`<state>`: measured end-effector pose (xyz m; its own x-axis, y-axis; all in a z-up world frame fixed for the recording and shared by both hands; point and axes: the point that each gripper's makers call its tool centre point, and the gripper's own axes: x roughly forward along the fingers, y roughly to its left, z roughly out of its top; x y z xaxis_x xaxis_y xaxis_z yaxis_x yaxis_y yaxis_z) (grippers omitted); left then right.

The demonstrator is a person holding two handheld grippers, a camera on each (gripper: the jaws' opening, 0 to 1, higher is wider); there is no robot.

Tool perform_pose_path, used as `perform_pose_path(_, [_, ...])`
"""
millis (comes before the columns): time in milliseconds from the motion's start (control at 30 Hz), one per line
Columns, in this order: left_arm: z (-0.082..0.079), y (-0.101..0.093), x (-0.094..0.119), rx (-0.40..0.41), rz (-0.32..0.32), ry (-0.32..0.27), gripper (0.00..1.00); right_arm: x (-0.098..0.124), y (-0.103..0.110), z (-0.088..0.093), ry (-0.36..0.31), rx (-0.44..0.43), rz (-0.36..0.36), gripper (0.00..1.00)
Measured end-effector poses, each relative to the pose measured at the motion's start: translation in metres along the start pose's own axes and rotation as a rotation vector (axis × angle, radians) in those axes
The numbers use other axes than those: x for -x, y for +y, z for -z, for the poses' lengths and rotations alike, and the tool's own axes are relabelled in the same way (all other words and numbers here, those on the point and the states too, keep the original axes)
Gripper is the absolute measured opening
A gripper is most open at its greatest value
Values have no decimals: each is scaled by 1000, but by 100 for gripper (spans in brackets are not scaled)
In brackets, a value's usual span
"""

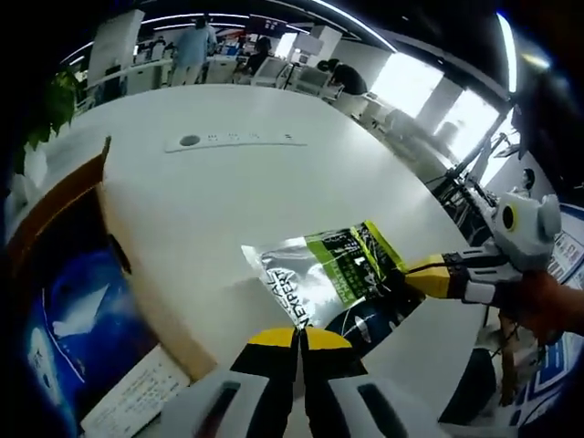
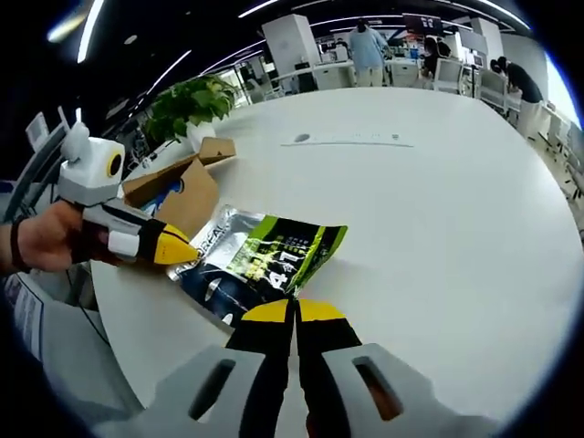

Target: Operate the shoe box by opening the lid, removing the specified soft item, and placing it in the target area until the item is outside and the box remains undamaged.

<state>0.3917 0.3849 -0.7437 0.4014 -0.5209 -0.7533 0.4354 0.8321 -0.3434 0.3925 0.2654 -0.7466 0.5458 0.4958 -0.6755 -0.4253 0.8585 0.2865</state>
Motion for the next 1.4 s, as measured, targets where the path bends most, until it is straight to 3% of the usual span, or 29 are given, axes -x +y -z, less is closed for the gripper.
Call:
perform_pose_path(200, [14,0,-9,-37,-18,40,1,-7,-3,12,31,-6,-8,0])
perform_pose_path(633, [14,4,-18,-55,-27,63,1,-15,-7,24,61,-14,-20,0])
perform_pose_path(833, [14,5,-22,-74,-35,76,1,-18,-13,21,61,-21,-20,0])
perform_pose_path(1100, [7,2,-32,-85,-37,74,2,-22,-28,10,55,-29,-7,0])
perform_pose_path(1400, [-15,4,-43,-100,-55,58,2,-28,-42,-2,47,-34,9,0])
